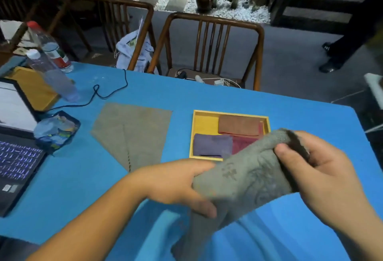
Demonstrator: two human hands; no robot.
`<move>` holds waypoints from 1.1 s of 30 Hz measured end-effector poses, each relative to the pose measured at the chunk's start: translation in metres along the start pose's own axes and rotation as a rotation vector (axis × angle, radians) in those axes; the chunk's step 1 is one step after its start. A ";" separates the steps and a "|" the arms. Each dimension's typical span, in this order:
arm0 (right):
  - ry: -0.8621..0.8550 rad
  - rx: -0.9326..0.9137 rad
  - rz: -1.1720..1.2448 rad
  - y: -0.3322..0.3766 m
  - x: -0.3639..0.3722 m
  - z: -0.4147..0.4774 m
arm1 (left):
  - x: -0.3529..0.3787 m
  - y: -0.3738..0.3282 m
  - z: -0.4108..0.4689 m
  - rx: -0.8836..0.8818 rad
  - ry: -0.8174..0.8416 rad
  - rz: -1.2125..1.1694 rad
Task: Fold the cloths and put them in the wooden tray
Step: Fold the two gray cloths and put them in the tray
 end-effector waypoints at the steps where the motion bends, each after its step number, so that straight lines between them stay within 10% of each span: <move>1: -0.017 0.052 0.032 -0.013 -0.010 -0.003 | 0.017 0.017 0.008 -0.062 0.092 0.016; 11: 0.028 0.446 -0.118 -0.177 -0.068 -0.009 | 0.003 0.115 0.043 -0.213 0.001 -0.452; 23: 0.189 0.366 -0.381 -0.254 -0.085 0.025 | -0.064 0.131 0.091 -0.210 -0.528 0.089; 33: 0.587 -0.165 -0.972 -0.269 -0.046 -0.125 | 0.070 0.166 0.046 0.003 -0.039 0.994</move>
Point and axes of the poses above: each hand's wrist, its own z-axis towards the middle knuckle, its own x-axis out of the palm, y = z × x, the point moved 7 cm from there along z, towards the middle knuckle, and after that the axes turned 9 degrees about y, right-handed, at the moved point
